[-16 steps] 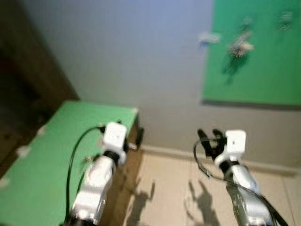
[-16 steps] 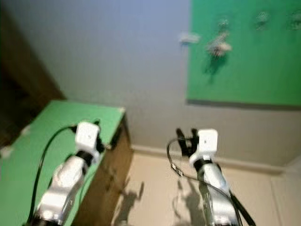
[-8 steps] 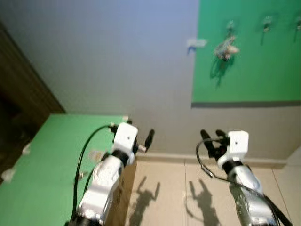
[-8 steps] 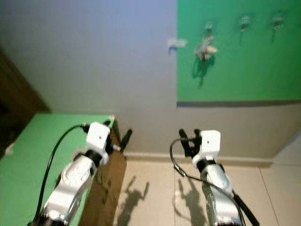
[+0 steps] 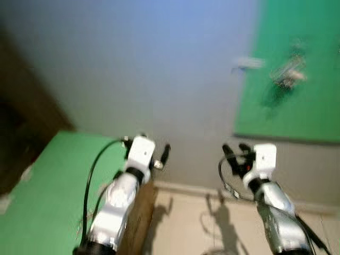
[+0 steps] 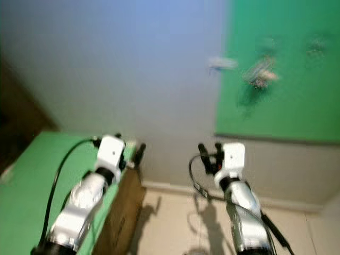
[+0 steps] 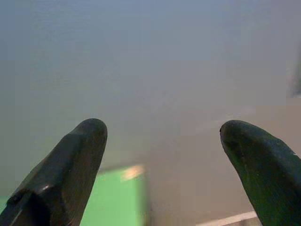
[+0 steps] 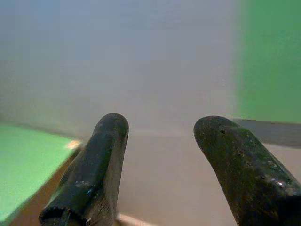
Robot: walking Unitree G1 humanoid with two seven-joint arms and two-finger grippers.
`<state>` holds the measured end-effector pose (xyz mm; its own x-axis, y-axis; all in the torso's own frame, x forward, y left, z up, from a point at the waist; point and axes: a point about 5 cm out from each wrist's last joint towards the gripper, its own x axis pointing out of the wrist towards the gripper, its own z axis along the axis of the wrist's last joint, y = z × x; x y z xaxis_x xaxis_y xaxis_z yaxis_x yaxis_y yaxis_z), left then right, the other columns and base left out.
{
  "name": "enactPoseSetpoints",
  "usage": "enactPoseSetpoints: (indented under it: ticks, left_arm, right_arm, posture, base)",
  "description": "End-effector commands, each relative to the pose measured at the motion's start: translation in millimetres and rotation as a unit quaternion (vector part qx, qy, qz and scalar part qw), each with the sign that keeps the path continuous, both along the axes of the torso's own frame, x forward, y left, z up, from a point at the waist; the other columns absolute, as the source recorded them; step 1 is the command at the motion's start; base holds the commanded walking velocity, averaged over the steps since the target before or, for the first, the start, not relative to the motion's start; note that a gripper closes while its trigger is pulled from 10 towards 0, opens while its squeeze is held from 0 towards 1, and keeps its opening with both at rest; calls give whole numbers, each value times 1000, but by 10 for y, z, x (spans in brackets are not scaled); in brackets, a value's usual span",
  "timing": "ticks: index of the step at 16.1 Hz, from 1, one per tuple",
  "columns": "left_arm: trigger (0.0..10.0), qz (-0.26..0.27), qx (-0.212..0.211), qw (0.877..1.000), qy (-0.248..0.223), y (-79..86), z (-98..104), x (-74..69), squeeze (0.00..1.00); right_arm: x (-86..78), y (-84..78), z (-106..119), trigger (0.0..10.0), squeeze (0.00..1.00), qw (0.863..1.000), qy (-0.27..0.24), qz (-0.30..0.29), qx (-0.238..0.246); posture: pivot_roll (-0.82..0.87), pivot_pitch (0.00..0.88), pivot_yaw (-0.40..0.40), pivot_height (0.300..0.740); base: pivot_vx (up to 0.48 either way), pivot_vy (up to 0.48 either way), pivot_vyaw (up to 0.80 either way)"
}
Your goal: Hang keys on a hook
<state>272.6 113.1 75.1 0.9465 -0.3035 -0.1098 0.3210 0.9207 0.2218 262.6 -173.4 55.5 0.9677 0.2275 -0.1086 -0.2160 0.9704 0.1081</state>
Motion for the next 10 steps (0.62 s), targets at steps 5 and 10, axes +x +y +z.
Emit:
enactPoseSetpoints:
  ticks: [5,10]
  left_arm:
    - [10000,15,3,1000,9,71,-34,-13,0]
    - [10000,19,-5,1000,8,29,-42,-31,0]
  right_arm:
    - [34,97,-6,10000,0,1000,9,28,7]
    - [49,100,5,10000,0,999,13,46,6]
  posture:
    - [-182,16,114,740]
    - [-183,27,104,740]
  base:
    - [0,0,680]
    - [0,0,616]
